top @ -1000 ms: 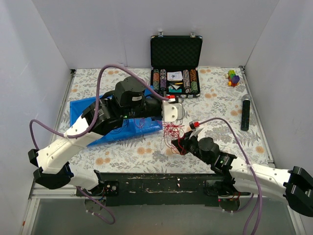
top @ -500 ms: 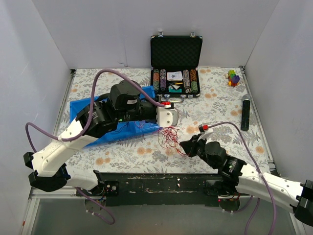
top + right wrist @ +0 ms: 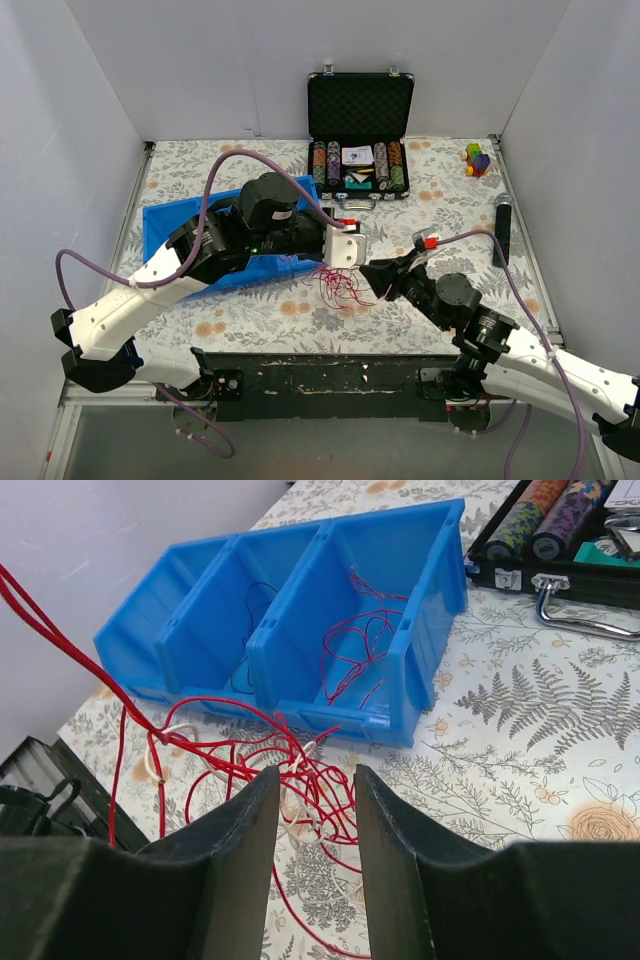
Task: Untangle the cables
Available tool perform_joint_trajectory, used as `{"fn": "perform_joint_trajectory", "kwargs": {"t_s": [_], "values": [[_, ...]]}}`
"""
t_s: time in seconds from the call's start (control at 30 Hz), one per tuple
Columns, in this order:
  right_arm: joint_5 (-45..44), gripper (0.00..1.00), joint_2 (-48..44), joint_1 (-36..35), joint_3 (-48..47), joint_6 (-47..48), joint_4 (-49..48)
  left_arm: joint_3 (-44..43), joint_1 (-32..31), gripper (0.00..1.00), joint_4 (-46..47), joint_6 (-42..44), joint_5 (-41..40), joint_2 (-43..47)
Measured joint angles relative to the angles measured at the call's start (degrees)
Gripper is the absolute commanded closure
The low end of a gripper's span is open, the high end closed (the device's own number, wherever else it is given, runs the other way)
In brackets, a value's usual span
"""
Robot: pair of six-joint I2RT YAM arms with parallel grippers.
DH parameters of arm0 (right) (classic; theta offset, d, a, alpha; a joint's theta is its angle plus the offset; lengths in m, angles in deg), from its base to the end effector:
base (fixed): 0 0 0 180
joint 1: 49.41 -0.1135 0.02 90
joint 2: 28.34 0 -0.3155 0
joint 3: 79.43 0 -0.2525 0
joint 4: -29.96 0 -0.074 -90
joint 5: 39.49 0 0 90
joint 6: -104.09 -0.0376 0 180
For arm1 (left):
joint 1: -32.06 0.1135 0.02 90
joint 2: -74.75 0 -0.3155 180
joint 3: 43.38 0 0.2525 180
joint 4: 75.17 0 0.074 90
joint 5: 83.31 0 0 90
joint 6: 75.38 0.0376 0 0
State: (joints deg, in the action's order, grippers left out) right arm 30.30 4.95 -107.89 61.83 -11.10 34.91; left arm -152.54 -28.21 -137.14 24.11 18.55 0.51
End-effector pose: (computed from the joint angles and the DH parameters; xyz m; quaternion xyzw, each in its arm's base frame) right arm 0.0722 0.0929 0.3116 -0.0791 0.6997 0.3743 0.6033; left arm 0.1123 -0.2123 0.5113 0.5294 0.6651 -0.3023 0.4314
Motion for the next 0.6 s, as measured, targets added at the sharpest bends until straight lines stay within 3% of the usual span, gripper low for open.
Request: {"fn": "perform_joint_trajectory", "kwargs": {"t_s": [0.4,0.6], "values": [[6.93,0.57,8.09,0.0,-0.46,6.75,-4.46,-0.37,0.04,1.0,-0.13,-0.07,1.16,-0.22],[8.83,0.64,9.42,0.0,-1.53,8.94,-6.99,-0.66,0.04,1.0,-0.24,-0.07,1.64,-0.39]]}}
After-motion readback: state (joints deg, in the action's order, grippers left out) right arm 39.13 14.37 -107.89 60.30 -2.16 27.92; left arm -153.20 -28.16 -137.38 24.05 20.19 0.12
